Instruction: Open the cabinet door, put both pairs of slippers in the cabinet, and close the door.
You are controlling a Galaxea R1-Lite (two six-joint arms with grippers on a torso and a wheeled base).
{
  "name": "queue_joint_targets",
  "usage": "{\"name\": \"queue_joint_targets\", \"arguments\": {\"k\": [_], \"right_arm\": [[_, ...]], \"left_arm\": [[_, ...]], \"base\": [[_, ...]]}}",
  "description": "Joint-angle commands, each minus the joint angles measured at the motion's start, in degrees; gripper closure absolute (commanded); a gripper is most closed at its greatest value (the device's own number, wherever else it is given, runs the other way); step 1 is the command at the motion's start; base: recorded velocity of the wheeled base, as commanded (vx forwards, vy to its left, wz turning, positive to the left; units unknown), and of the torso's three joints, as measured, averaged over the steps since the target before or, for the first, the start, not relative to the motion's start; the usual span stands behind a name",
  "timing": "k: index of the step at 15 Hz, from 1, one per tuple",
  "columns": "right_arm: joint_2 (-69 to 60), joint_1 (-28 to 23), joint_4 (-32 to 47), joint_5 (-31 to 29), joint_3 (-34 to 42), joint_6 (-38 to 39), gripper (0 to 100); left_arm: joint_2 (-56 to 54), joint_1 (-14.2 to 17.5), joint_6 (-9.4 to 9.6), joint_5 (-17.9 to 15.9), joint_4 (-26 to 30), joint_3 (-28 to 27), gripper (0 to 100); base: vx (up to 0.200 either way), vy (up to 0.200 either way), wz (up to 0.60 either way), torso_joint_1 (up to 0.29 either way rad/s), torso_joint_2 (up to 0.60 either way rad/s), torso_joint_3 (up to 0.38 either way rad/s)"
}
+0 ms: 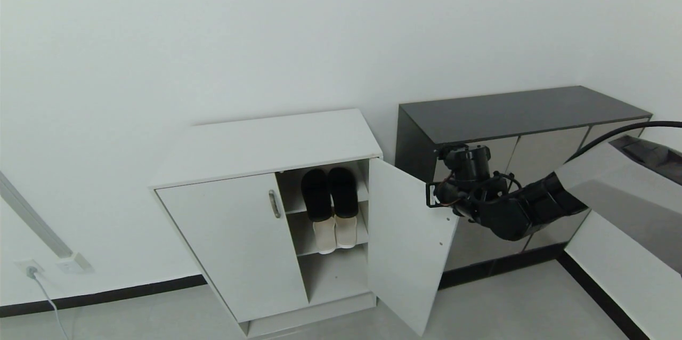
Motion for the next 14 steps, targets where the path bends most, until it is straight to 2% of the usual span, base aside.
{"name": "queue_joint_targets", "arguments": {"k": [1, 4, 9, 14], "right_arm": [[-1.2, 1.5, -0.1, 0.0, 2.2, -0.1, 100], [-3.1, 5.3, -1.1, 0.0, 5.0, -0.1, 100], [-7.1, 14.8, -2.1, -0.1, 8.7, 0.5, 100], [-10.5, 17.0, -6.3, -0.2, 13.4, -2.9, 100]], "left_arm": [[0.1, 0.0, -0.04, 0.0, 0.0, 0.0, 100], [0.1, 0.0, -0.04, 0.0, 0.0, 0.0, 100], [0.0, 0.0, -0.13, 0.0, 0.0, 0.0, 100], [0.1, 0.0, -0.13, 0.0, 0.0, 0.0, 100]], "base": [[0.000, 0.000, 0.00, 0.000, 0.00, 0.000], [0.000, 0.000, 0.00, 0.000, 0.00, 0.000], [0.000, 0.000, 0.00, 0.000, 0.00, 0.000], [0.000, 0.000, 0.00, 0.000, 0.00, 0.000]]}}
